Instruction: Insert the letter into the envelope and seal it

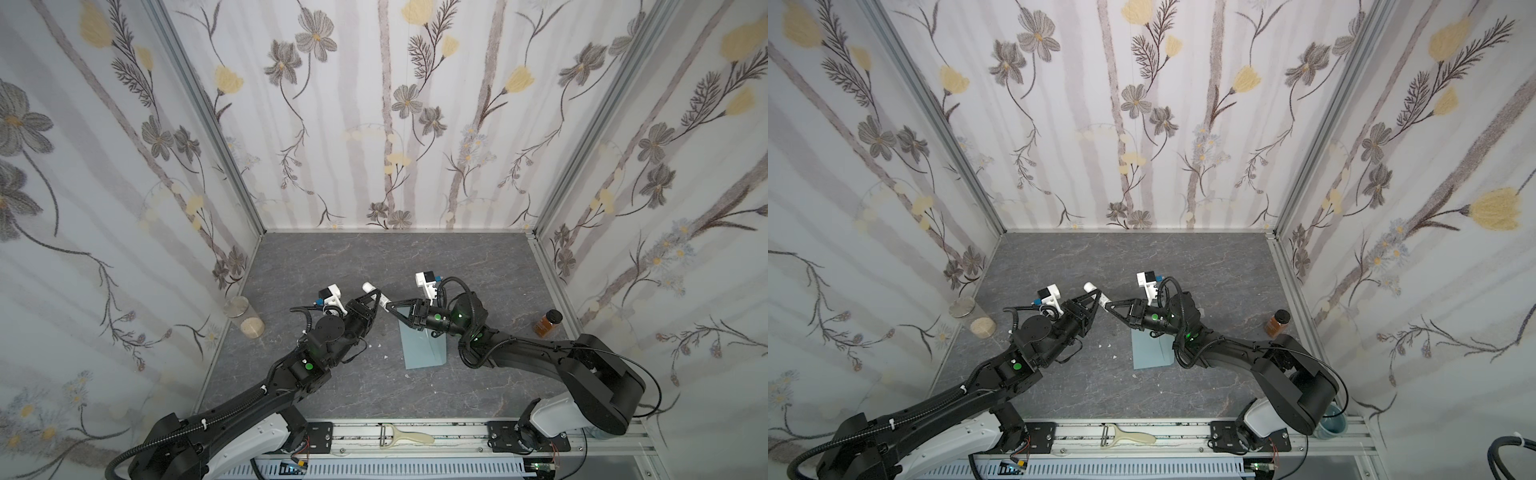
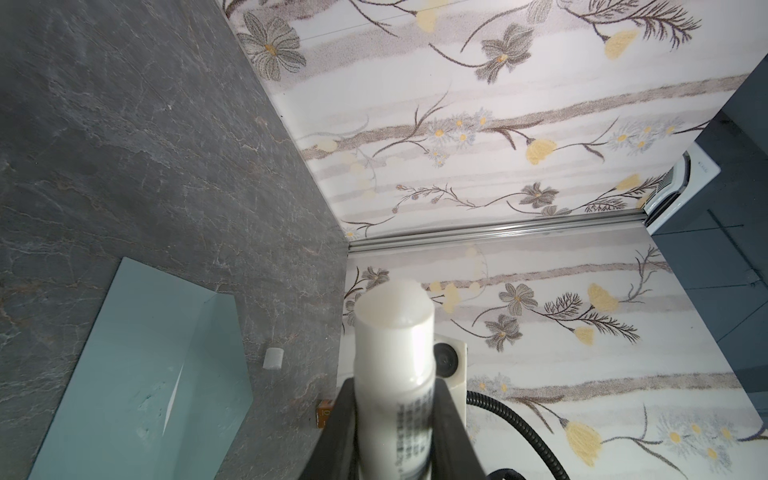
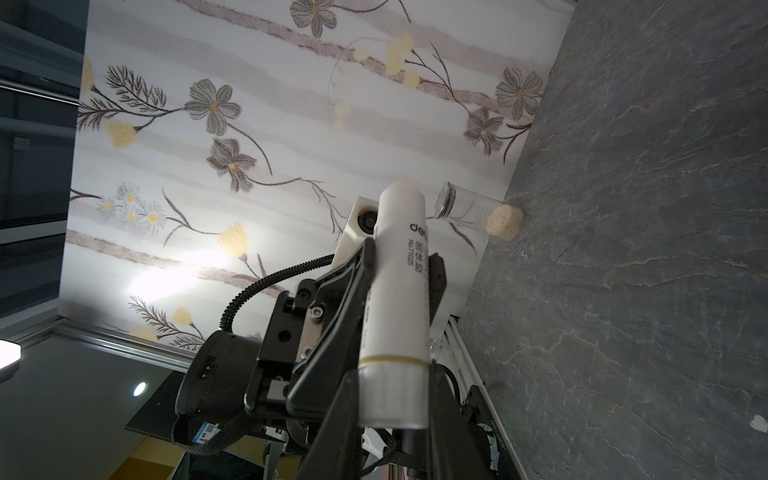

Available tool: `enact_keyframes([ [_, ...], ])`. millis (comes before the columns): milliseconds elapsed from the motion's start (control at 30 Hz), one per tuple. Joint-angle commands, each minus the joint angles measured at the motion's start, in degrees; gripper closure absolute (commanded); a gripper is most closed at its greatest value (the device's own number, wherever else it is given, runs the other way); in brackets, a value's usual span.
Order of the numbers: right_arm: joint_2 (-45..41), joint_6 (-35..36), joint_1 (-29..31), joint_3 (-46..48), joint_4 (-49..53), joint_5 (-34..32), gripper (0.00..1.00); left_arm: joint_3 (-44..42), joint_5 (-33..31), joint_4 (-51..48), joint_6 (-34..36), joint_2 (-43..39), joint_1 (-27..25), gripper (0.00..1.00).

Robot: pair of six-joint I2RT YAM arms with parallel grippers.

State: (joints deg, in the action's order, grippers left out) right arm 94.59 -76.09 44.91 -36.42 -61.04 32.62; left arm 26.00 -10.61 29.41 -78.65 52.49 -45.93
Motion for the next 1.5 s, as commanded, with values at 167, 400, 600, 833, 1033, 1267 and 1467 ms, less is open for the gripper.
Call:
enact_keyframes([
  [167,4.3,-9.6,-0.6,1.2,-18.7,-3.4,0.80,-1.0,5.9,2.8,-1.6,-0.7,-1.1,1.00],
  [400,1.7,-3.1,-0.6,-0.2,-9.6,-4.0,0.57,-0.8,5.3,2.5,-0.7,-0.9,-1.2,1.00],
  [600,-5.4,12.8,-0.5,-2.8,13.9,-9.0,0.41,3.0,4.0,-4.0,1.6,-0.3,-0.7,1.00],
  [833,-17.8,42.1,7.7,-9.4,48.9,-39.7,0.41,7.0,7.7,-11.6,3.5,0.7,3.7,1.00],
  [1033,-19.5,60.7,17.5,-15.4,61.2,-58.9,0.41,11.2,12.4,-17.3,7.0,2.9,7.3,1.00],
  [1267,-10.8,73.1,25.5,-21.8,65.6,-71.1,0.43,13.6,17.9,-17.7,7.6,5.9,8.4,1.00],
  [1467,-5.7,77.6,27.4,-24.3,64.6,-73.4,0.54,14.1,19.3,-18.2,7.4,6.4,8.4,1.00],
])
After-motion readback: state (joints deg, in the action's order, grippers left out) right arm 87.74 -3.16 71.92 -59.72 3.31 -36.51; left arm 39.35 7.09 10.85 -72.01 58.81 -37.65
